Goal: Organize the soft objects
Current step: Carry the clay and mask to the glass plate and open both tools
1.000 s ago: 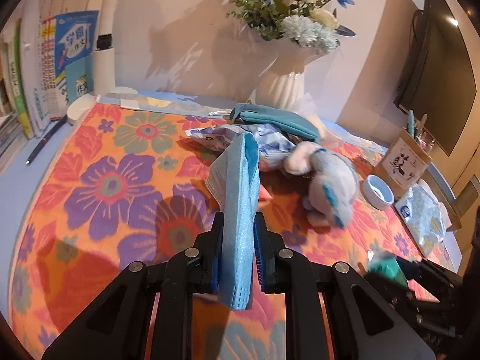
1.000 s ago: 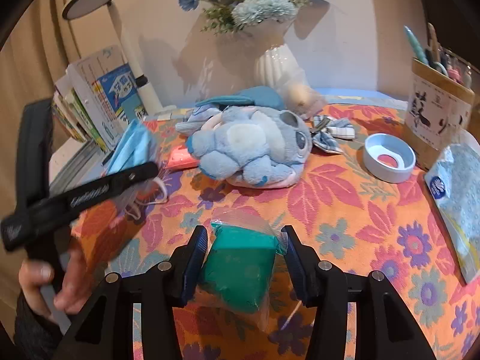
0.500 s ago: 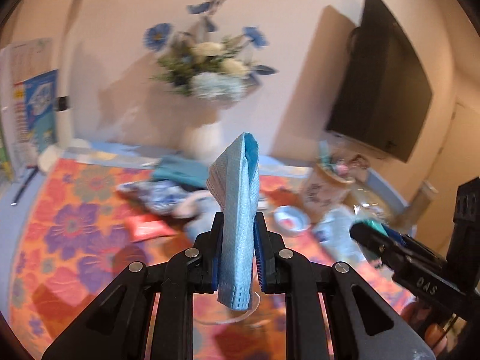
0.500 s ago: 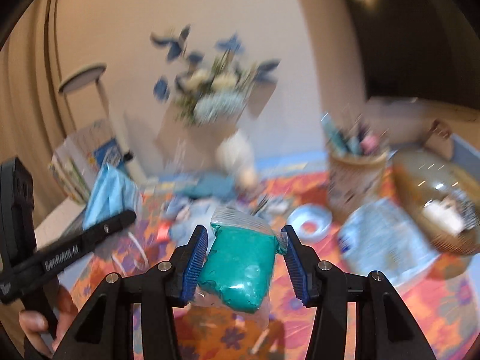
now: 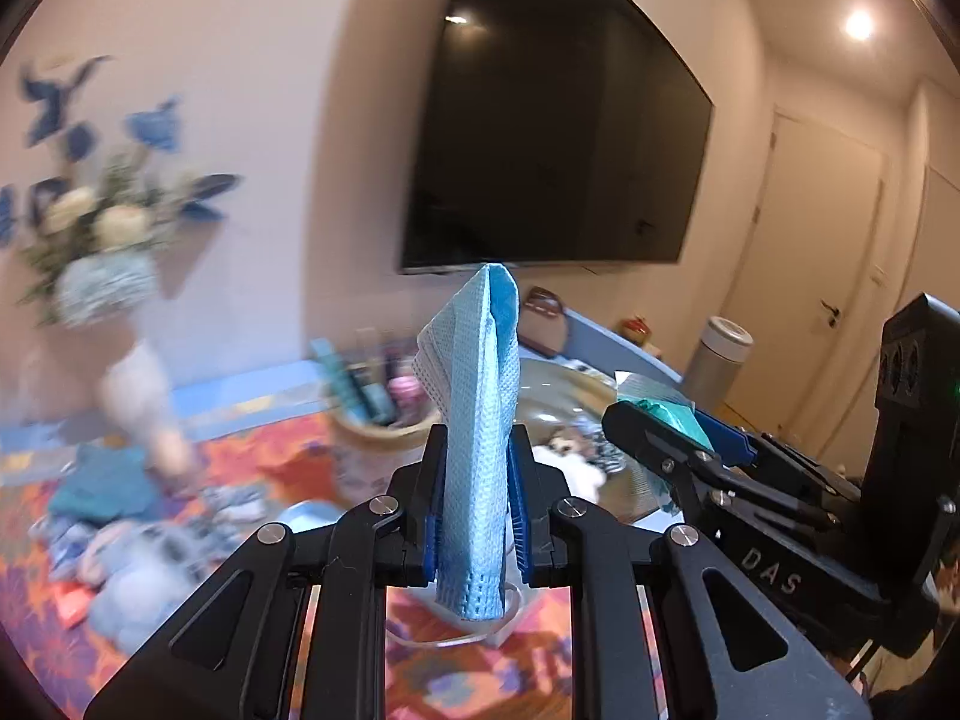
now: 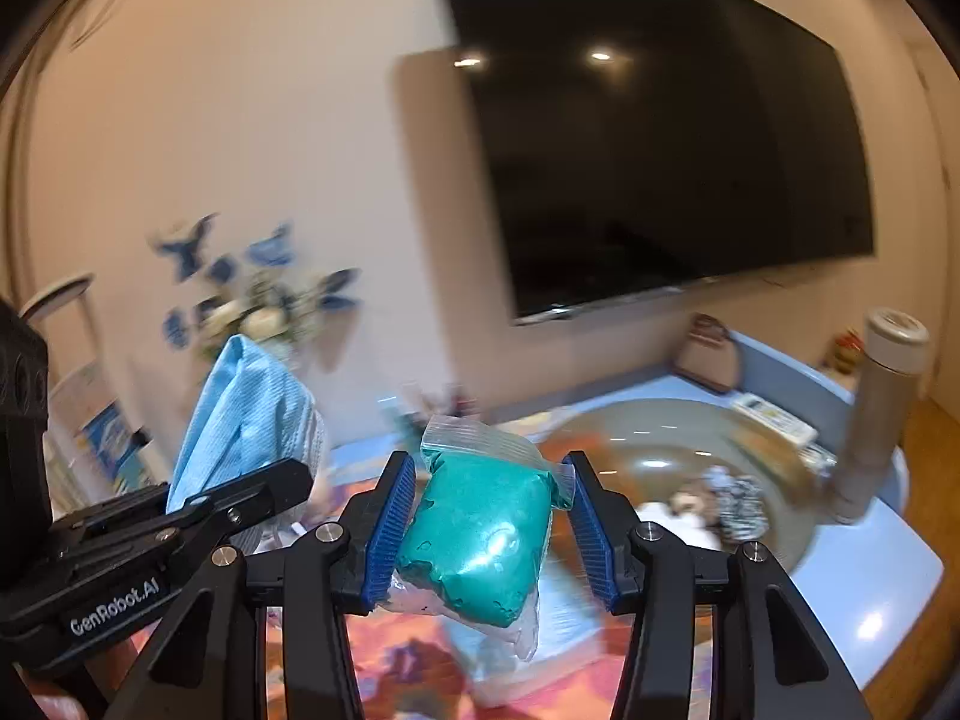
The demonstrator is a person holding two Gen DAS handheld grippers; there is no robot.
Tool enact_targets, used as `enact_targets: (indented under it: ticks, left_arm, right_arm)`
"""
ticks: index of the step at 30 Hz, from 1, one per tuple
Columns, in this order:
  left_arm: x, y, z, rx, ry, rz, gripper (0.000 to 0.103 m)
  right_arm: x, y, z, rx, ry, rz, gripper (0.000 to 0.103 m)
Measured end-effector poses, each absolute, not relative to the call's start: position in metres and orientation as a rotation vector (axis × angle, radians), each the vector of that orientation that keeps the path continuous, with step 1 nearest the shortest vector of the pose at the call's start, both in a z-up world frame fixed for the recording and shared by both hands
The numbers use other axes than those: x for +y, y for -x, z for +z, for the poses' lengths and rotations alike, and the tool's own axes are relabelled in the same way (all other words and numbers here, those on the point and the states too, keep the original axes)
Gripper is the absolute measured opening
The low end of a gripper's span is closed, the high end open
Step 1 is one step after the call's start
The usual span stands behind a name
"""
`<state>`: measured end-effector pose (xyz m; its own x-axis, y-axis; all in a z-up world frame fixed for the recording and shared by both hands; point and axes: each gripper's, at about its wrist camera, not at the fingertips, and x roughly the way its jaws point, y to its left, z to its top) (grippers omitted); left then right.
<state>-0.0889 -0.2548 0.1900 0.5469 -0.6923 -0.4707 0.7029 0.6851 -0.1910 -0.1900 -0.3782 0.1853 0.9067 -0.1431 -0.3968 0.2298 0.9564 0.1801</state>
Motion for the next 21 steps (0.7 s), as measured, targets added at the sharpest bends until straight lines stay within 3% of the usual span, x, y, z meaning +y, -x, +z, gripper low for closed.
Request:
enact_targets:
  ticks: [16, 17, 18, 19, 21]
  left_arm:
    - [-0.387, 0.032, 0.139, 0.712, -0.101, -0.889, 0.016]
    - [-0.389, 0.028, 0.136, 0.723, -0.097, -0.884, 0.017]
    - [-0.391, 0.023, 0.133, 0.744, -0.092, -0.872, 0.029]
    - [-0.392, 0.019, 0.129, 0.768, -0.087, -0.855, 0.032]
    - [-0.391, 0.016, 0.127, 0.786, -0.063, -0.877, 0.032]
  right_arm:
    - [-0.512, 0.159, 0.130, 0.591, -0.419, -0.447, 0.050]
    - [-0.515, 0.157, 0.128, 0.594, -0.428, -0.448, 0.055]
    - [-0.519, 0.155, 0.127, 0.598, -0.436, -0.451, 0.060]
    - [-0.523, 0.153, 0.123, 0.612, -0.444, -0.460, 0.066]
    - [-0.530, 0.149, 0.120, 0.629, -0.476, -0.469, 0.066]
